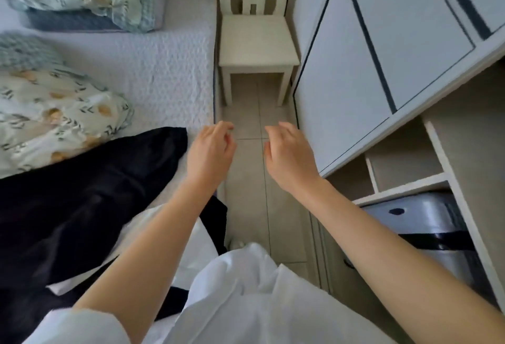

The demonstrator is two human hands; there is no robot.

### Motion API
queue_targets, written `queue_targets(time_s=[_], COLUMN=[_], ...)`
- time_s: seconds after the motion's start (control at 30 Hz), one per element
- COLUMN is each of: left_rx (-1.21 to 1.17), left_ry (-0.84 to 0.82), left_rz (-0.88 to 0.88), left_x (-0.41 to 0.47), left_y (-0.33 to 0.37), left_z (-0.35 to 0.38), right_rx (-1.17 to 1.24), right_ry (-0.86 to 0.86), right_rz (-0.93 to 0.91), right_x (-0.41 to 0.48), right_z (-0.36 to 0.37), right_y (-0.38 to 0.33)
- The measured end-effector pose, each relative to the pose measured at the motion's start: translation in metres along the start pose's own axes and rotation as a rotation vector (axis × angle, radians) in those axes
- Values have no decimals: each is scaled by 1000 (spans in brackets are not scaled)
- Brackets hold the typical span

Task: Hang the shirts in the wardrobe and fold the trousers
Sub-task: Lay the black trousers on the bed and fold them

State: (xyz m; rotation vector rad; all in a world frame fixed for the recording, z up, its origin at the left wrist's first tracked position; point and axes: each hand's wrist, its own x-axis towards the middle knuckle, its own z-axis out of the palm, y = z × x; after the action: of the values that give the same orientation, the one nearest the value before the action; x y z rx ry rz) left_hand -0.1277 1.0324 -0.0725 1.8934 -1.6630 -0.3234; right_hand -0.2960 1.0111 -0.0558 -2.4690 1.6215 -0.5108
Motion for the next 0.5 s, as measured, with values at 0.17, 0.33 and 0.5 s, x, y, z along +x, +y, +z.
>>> queue_targets(time_s=[0.17, 0.33, 0.5], left_rx=[98, 150, 133], left_ry=[-40, -28, -18], left_rz=[-318, -570, -803], left_x=[-23, -49, -74], left_y=[-84, -137, -152], left_z=[-3, -7, -1], right_rx=[1, 1, -8], right_ry=[-177, -368, -530], right_rz=[-99, -291, -472], right_x=[23, 48, 71], right_z=[57, 101, 138], right_y=[-23, -46, -67])
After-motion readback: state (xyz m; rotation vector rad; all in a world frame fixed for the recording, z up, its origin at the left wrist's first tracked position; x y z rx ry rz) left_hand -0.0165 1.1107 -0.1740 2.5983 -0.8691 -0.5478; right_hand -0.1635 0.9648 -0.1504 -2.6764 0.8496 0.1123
